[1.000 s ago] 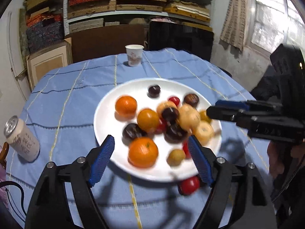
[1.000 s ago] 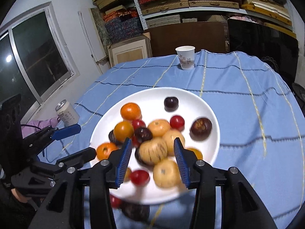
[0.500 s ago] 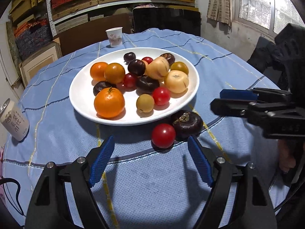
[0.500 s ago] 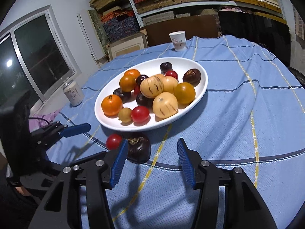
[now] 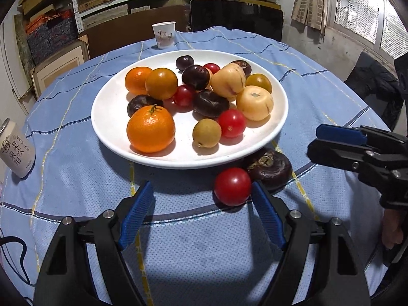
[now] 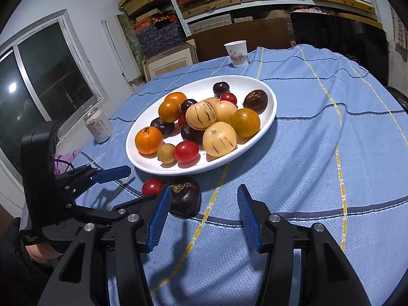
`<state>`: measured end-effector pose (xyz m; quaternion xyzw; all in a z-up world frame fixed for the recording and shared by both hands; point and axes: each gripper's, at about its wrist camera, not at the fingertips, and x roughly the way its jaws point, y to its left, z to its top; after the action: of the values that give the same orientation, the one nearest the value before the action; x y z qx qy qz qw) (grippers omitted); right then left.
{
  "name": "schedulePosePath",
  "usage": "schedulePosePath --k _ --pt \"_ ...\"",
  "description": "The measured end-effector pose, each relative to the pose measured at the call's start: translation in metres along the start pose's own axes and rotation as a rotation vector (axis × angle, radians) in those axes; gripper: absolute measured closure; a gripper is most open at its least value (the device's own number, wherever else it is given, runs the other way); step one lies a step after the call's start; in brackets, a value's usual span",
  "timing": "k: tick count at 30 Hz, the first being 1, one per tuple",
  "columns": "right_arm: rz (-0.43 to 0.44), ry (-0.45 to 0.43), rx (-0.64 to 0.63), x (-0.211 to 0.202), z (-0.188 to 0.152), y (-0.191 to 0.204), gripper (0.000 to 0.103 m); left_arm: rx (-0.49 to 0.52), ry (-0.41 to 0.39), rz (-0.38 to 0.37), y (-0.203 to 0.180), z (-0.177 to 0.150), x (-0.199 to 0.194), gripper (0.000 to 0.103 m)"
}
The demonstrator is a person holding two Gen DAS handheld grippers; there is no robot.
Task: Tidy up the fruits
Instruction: 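Grasp a red tomato with the left tool while the right tool grasps a dark purple fruit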
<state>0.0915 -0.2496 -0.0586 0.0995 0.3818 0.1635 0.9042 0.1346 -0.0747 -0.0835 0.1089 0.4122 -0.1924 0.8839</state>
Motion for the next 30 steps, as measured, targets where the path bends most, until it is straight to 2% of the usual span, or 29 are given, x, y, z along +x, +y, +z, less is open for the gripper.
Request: schedulePosePath --k 7,11,13,15,17,23,26,30 --pt "-0.002 0.008 -0.001 0.002 0.000 0.000 0.048 -0.052 0.059 0.034 0.009 0.002 0.012 0.023" --pt "0.000 0.012 0.000 0.002 0.001 -0.001 0.048 -0.054 0.058 0.030 0.008 0.002 0.014 0.024" --pt "0.001 0.012 0.001 0.002 0.001 -0.001 0.048 -0.032 0.042 0.002 0.005 0.001 0.011 0.040" --pt "0.002 0.012 0.002 0.003 0.001 -0.001 0.048 -0.008 0.031 -0.011 0.001 0.002 0.010 0.063" --pt "0.002 0.011 0.002 0.003 0.001 -0.001 0.048 0.012 0.022 -0.027 -0.003 0.002 0.007 0.074" --pt "0.002 0.014 0.000 0.003 0.001 -0.001 0.048 -0.041 -0.030 -0.087 0.006 0.000 -0.005 0.074" --pt "-0.002 0.028 -0.019 0.006 0.001 0.002 0.048 -0.032 -0.067 -0.074 0.004 -0.001 -0.012 0.074" --pt "-0.050 0.101 -0.125 0.021 -0.001 0.024 0.048 -0.035 -0.058 -0.051 0.005 -0.001 -0.012 0.074"
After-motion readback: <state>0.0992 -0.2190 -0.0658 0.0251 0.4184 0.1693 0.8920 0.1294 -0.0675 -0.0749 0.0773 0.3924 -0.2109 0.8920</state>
